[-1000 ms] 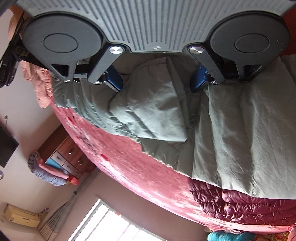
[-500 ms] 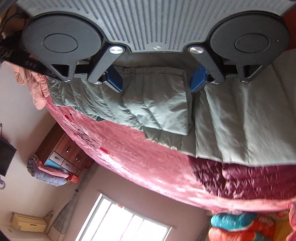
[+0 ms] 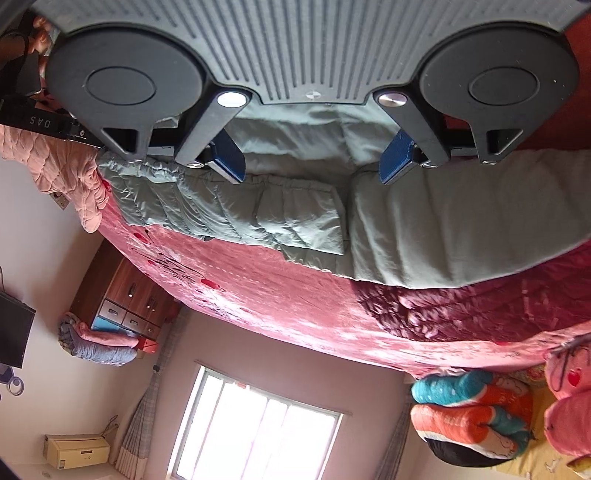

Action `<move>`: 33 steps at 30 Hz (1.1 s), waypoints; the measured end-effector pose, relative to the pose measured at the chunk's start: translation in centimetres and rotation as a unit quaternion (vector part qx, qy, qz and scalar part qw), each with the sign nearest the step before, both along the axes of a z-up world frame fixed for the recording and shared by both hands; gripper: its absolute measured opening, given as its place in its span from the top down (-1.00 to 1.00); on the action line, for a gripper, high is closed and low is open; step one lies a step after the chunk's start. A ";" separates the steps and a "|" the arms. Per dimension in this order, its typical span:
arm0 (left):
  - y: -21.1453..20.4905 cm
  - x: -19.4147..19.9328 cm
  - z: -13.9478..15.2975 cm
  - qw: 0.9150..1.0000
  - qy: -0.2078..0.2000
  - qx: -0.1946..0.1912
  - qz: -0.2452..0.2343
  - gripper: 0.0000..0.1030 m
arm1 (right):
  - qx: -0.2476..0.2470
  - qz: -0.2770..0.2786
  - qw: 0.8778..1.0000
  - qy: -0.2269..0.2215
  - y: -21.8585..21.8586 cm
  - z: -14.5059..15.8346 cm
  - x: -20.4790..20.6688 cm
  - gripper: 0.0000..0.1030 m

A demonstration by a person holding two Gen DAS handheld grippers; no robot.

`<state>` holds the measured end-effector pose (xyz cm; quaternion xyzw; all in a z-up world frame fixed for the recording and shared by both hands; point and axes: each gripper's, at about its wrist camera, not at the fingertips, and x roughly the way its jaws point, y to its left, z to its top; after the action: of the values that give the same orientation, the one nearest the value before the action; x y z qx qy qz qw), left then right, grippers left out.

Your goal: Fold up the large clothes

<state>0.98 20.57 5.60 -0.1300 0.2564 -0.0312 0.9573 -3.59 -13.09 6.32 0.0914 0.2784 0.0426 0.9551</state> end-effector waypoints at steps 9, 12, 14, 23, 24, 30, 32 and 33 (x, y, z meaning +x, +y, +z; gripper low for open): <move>4.2 -7.6 2.7 0.997 -0.026 -0.005 0.078 -0.91 | 0.018 0.026 0.999 0.011 1.4 0.2 -3.4 -0.85; 6.1 -10.0 3.2 0.994 -0.028 0.004 0.102 -0.92 | 0.023 0.036 0.999 0.015 1.9 0.2 -4.3 -0.85; 7.1 -11.3 3.3 0.994 -0.020 0.012 0.109 -0.92 | 0.026 0.042 0.999 0.017 2.3 0.3 -4.7 -0.85; 11.3 -15.0 2.6 0.988 0.027 0.077 0.134 -0.92 | 0.022 0.083 0.996 -0.008 5.3 1.9 -6.8 -0.85; 11.4 -14.8 2.3 0.987 0.033 0.082 0.134 -0.92 | 0.018 0.089 0.996 -0.012 5.6 2.0 -7.1 -0.86; 13.2 -13.7 0.3 0.980 0.070 0.109 0.149 -0.90 | 0.008 0.116 0.993 -0.029 6.9 2.7 -8.3 -0.86; 13.6 -13.2 -0.1 0.978 0.077 0.113 0.157 -0.89 | 0.009 0.118 0.993 -0.029 7.1 2.8 -8.3 -0.86; 13.8 -12.9 -0.3 0.977 0.081 0.116 0.161 -0.88 | 0.008 0.119 0.992 -0.028 7.1 2.7 -8.3 -0.86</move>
<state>-11.89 34.42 5.33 -0.0602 0.3106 0.1639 0.9344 -11.88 -5.94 9.05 0.0644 0.2602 0.1605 0.9499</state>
